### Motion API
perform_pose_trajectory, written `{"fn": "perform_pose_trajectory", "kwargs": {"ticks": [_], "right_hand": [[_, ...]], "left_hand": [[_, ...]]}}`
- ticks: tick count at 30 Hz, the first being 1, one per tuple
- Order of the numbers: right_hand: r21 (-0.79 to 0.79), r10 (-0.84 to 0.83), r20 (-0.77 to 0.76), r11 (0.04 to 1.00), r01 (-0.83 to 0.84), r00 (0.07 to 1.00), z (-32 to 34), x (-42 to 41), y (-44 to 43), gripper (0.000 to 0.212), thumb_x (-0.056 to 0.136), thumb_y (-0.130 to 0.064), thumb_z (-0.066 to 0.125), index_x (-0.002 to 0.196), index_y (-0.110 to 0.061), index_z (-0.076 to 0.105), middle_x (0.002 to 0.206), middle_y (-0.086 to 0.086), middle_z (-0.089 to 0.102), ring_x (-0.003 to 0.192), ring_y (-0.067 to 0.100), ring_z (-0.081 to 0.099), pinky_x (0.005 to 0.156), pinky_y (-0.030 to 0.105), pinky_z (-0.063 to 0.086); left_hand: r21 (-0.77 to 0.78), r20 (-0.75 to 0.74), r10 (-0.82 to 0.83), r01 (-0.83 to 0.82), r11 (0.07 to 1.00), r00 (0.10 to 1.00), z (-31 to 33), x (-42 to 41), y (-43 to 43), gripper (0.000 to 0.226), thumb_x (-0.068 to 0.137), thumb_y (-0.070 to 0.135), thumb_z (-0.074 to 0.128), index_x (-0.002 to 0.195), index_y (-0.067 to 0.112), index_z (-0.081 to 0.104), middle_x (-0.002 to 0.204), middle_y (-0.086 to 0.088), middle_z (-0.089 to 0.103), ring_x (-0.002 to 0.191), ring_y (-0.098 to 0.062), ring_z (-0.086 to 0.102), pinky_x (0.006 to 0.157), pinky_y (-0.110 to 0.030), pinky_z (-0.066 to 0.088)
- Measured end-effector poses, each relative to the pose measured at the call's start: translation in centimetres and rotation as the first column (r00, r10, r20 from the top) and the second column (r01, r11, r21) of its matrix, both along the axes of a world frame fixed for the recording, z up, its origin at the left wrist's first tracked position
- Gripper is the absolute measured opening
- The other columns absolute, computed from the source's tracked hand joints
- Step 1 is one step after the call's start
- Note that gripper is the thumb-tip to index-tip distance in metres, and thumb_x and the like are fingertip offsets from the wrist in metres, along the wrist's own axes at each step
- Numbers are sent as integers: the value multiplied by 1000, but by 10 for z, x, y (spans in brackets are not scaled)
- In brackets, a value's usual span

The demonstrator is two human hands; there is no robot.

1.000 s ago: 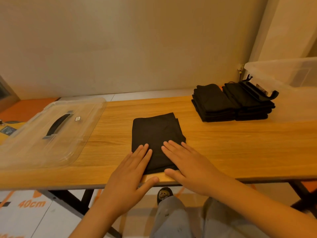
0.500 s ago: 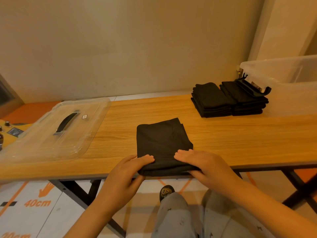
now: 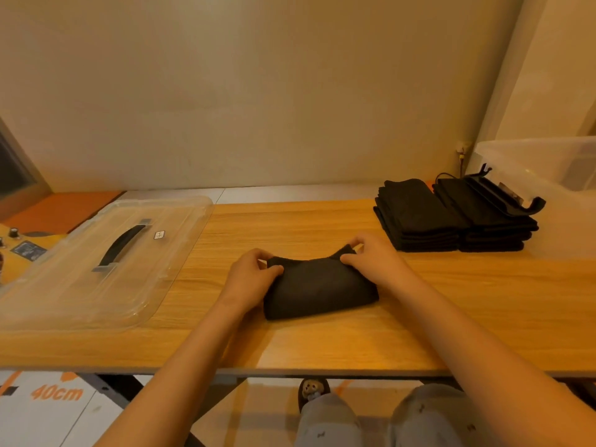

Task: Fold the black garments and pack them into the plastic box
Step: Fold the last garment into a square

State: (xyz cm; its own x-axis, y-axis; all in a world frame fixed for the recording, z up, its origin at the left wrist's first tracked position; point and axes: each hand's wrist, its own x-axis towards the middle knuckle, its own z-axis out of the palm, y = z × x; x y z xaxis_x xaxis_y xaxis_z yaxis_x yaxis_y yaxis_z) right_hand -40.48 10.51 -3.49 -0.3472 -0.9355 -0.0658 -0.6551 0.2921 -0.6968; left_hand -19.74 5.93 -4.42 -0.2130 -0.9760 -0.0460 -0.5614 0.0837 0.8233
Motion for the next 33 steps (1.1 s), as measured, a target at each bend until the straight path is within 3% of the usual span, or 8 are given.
{"fn": "perform_pose_trajectory", "kwargs": {"ticks": [5, 8, 11, 16, 20, 24, 29, 33], "right_hand": [[-64, -57, -101, 997, 51, 993, -14, 6, 7, 39, 91, -26, 61, 128, -23, 49, 100, -3, 54, 91, 13, 55, 61, 21, 40], [-130, -93, -375, 990, 47, 922, -10, 14, 17, 49, 93, -31, 58, 138, -24, 40, 128, -1, 51, 120, 15, 47, 90, 28, 44], [-279, 21, -516, 941, -191, 857, -3, 35, 23, 45, 99, -28, 46, 143, -23, 38, 144, -4, 41, 135, 14, 31, 111, 29, 24], [-19, 280, -583, 934, -357, 763, -28, 49, 16, 48, 103, -41, 19, 146, -24, 34, 148, -7, 39, 138, 11, 29, 115, 30, 14], [33, 294, -605, 938, -345, 740, -34, 50, 21, 86, 80, -55, -17, 150, -26, 23, 155, -9, 28, 144, 9, 17, 117, 32, 3], [89, 280, -536, 957, -276, 796, -30, 35, 28, 57, 101, -49, 9, 153, -26, 15, 159, -9, 15, 147, 8, 5, 119, 34, 1], [65, 168, -463, 986, -156, 871, -25, 18, 42, 53, 103, -42, 21, 153, -26, 11, 161, -8, 6, 147, 9, 1, 120, 35, 3], [-275, -129, -296, 961, 45, 946, -22, 34, 90, 46, 100, -41, 36, 143, -24, 37, 150, -8, 32, 140, 8, 20, 112, 25, 23]], "left_hand": [[-158, 177, 3, 25, 987, 984, -7, -3, 5, 22, 89, 22, 63, 111, 21, 60, 94, 7, 58, 79, -6, 53, 61, -19, 42], [-348, 399, 47, 104, 932, 916, -1, -4, 11, 46, 89, 29, 63, 133, 25, 47, 128, 1, 48, 102, -13, 54, 78, -28, 48], [-554, 425, 14, 248, 795, 905, 5, -17, 21, 47, 93, 26, 56, 138, 23, 44, 140, 3, 43, 124, -16, 44, 98, -30, 38], [-265, 567, -205, 413, 871, 798, -19, -27, 20, 45, 103, 30, 31, 145, 15, 35, 149, -2, 38, 136, -15, 33, 112, -26, 19], [-226, 576, -223, 415, 882, 787, -30, -20, 20, 59, 99, 45, 14, 152, 19, 20, 158, 2, 22, 145, -9, 14, 116, -24, -2], [-224, 572, -207, 394, 891, 794, -26, -21, 24, 53, 103, 41, 23, 152, 20, 19, 158, 3, 21, 145, -8, 13, 119, -27, -1], [-212, 589, -180, 366, 906, 788, -16, -25, 36, 54, 104, 40, 23, 153, 18, 16, 159, 1, 20, 146, -12, 14, 119, -29, 4], [-217, 559, -87, 247, 944, 825, -11, -23, 62, 49, 102, 42, 30, 144, 18, 37, 145, -1, 45, 132, -17, 40, 110, -35, 32]]}}
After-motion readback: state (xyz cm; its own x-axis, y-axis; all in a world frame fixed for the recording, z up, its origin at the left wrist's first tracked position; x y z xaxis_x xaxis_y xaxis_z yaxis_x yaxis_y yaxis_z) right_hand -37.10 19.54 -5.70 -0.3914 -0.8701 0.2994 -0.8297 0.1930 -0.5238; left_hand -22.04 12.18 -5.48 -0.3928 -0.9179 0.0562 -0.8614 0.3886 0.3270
